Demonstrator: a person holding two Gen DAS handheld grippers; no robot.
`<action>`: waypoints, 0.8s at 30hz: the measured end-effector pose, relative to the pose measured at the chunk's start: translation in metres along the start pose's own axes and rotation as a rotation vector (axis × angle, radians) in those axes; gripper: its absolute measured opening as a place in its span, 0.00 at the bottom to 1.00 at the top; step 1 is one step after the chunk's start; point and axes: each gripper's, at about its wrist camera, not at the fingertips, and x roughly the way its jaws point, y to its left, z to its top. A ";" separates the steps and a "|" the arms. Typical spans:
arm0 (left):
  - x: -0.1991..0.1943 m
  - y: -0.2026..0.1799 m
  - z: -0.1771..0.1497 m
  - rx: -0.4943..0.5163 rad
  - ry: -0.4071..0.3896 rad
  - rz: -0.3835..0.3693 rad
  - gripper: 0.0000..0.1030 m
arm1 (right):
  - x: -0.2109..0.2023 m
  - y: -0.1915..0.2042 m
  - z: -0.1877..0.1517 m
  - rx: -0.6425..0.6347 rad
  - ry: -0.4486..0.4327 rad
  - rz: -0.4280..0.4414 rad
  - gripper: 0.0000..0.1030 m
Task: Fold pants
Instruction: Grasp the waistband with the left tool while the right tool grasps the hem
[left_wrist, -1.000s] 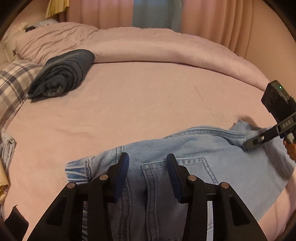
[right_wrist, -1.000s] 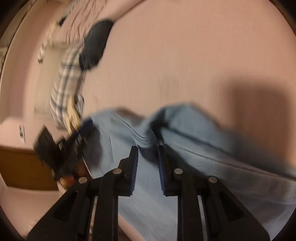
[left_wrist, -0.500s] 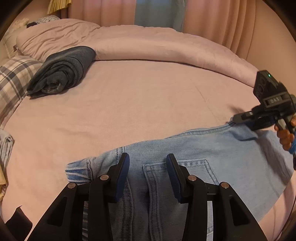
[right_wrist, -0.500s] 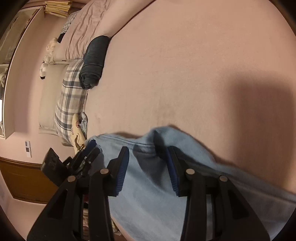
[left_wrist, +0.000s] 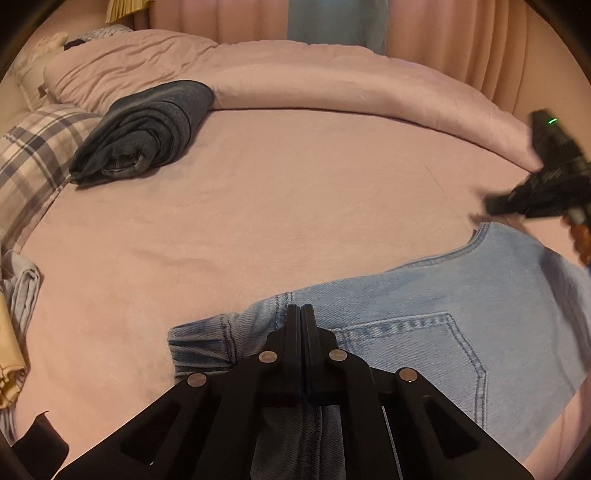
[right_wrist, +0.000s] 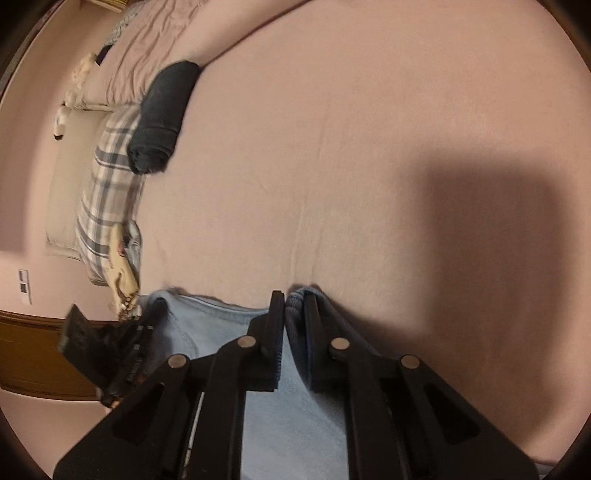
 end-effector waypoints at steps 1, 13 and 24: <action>-0.002 0.000 0.001 -0.008 0.007 0.001 0.06 | -0.020 0.001 0.000 -0.012 -0.069 -0.034 0.17; -0.025 -0.168 0.042 0.301 -0.062 -0.253 0.50 | -0.153 -0.045 -0.088 -0.207 -0.143 -0.377 0.27; 0.052 -0.274 0.037 0.409 0.085 -0.278 0.51 | -0.122 -0.094 -0.105 -0.224 -0.109 -0.407 0.00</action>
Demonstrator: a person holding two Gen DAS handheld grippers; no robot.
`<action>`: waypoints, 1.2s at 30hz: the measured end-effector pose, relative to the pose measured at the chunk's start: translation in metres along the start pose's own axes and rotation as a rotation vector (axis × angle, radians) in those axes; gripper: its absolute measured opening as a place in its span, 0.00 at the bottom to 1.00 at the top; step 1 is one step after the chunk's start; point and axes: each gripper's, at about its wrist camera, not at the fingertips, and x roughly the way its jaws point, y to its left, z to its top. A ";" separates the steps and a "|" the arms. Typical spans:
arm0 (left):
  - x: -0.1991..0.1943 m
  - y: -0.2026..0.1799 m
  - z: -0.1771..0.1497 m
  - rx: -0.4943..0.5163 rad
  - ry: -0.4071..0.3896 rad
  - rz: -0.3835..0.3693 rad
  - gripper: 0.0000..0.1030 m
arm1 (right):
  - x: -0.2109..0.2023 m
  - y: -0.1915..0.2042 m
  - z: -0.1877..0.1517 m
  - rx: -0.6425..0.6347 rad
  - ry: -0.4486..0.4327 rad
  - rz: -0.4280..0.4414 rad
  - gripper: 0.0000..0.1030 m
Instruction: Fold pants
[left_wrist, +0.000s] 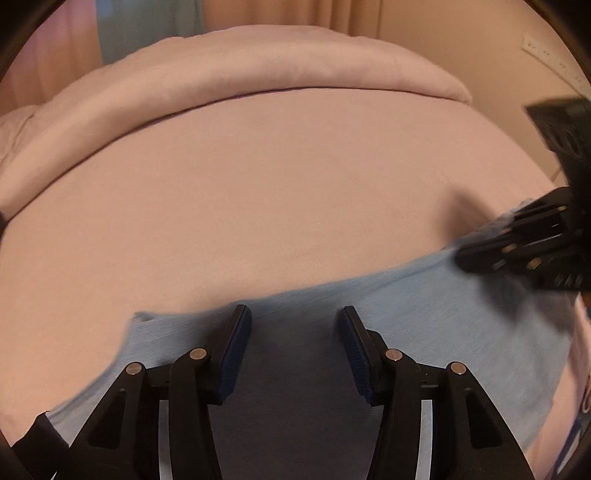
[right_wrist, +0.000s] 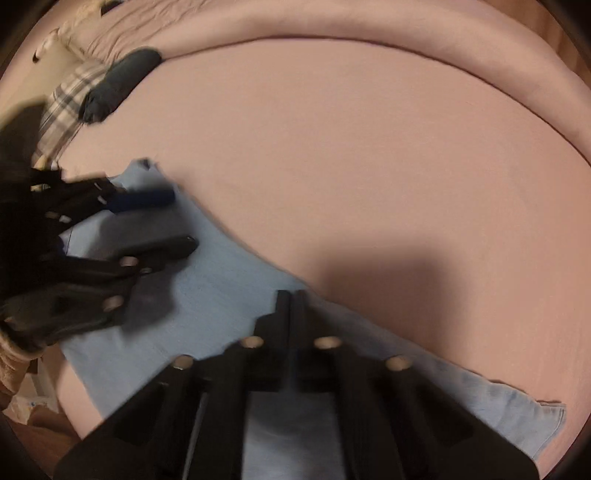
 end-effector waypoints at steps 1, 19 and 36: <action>-0.003 0.003 -0.002 -0.003 0.003 0.008 0.51 | -0.004 -0.009 -0.004 0.007 -0.001 -0.013 0.00; -0.081 0.030 -0.112 -0.110 0.046 0.199 0.57 | -0.084 -0.096 -0.114 0.324 -0.093 -0.237 0.17; -0.109 -0.068 -0.150 0.271 -0.006 0.079 0.09 | -0.045 0.062 -0.091 -0.291 -0.035 -0.189 0.08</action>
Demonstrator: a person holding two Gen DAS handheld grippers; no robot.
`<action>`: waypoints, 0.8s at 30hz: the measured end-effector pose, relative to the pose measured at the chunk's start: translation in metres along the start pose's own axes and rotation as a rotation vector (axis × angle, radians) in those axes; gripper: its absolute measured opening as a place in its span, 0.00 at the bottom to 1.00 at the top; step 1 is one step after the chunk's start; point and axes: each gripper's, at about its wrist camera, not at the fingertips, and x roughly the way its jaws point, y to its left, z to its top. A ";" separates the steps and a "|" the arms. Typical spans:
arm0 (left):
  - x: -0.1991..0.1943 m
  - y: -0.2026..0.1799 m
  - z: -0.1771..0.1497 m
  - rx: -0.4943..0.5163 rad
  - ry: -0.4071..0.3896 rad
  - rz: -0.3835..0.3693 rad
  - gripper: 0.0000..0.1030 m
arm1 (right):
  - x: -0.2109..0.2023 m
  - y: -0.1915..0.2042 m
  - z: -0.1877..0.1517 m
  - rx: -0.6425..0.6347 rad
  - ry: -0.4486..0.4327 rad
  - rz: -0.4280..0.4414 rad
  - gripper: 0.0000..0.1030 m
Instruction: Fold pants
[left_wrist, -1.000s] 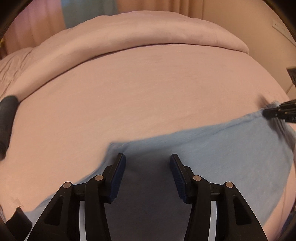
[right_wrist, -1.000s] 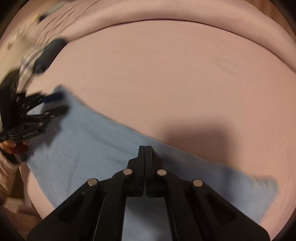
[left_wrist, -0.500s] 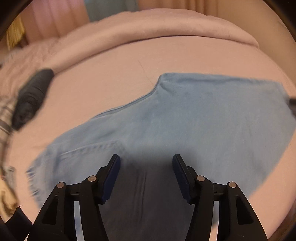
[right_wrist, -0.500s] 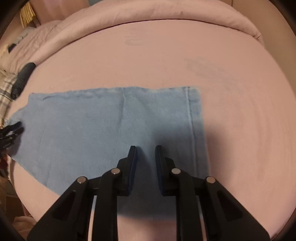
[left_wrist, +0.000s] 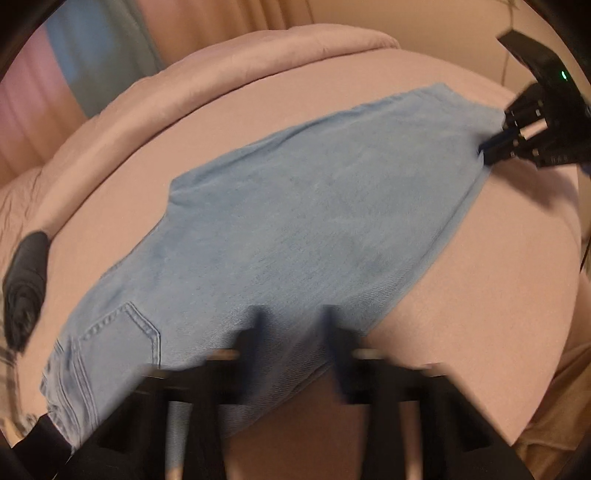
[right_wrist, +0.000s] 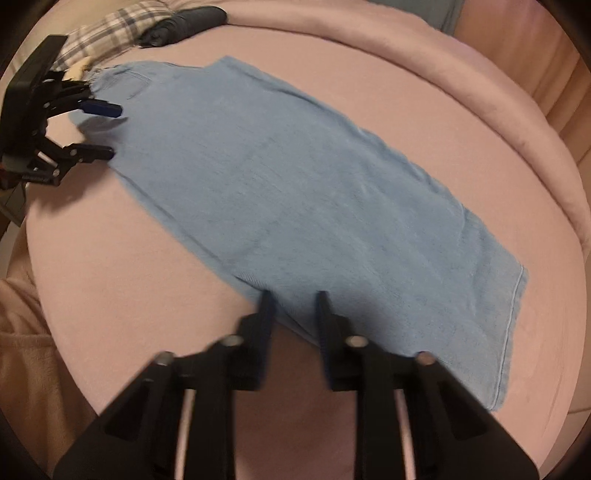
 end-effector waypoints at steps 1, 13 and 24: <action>-0.002 0.006 -0.002 0.002 -0.001 0.007 0.07 | -0.001 -0.002 0.004 0.005 -0.005 0.001 0.07; -0.039 0.056 -0.005 -0.205 -0.077 -0.152 0.49 | -0.025 -0.018 -0.009 0.131 -0.086 0.131 0.08; 0.012 0.031 0.001 -0.339 0.048 -0.098 0.78 | 0.005 -0.072 -0.051 0.572 -0.130 0.099 0.20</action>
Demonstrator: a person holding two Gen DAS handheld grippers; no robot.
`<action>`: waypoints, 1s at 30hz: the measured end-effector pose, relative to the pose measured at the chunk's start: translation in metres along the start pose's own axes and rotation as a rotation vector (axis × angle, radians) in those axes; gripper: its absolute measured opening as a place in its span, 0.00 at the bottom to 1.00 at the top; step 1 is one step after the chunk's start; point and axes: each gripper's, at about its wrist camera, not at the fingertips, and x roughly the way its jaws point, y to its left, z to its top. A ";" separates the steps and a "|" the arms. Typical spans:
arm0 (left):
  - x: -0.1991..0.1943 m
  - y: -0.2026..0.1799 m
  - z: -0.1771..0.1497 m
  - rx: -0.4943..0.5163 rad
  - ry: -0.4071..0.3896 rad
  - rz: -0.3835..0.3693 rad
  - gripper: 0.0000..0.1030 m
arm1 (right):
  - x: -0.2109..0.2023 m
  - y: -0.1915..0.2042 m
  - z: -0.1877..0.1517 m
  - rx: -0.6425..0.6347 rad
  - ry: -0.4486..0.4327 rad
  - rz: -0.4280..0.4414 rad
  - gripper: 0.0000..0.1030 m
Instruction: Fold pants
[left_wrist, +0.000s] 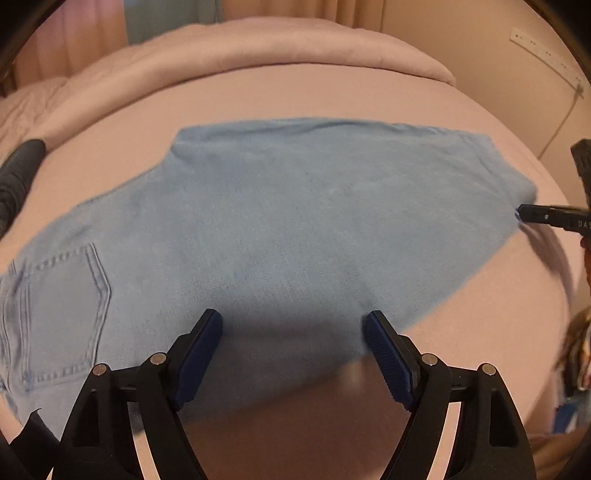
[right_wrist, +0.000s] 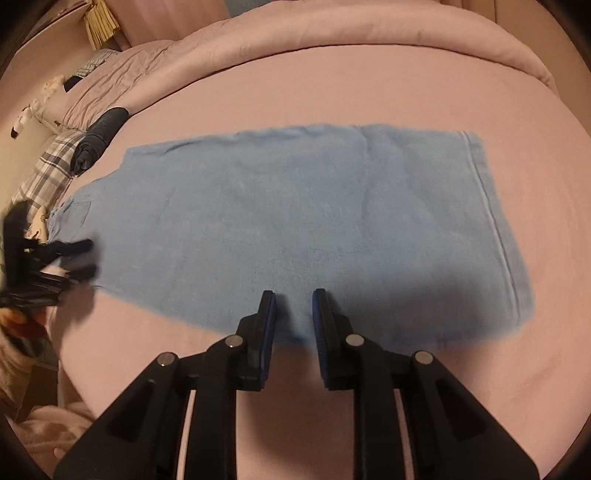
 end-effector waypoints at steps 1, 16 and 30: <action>-0.005 0.004 0.000 -0.028 -0.004 -0.019 0.78 | -0.007 -0.005 -0.003 0.044 -0.007 0.029 0.20; 0.001 -0.007 0.045 -0.328 -0.075 -0.286 0.78 | -0.049 -0.094 -0.088 0.772 -0.306 0.190 0.40; 0.047 -0.059 0.092 -0.405 0.012 -0.500 0.78 | -0.058 -0.094 -0.078 0.823 -0.347 0.157 0.15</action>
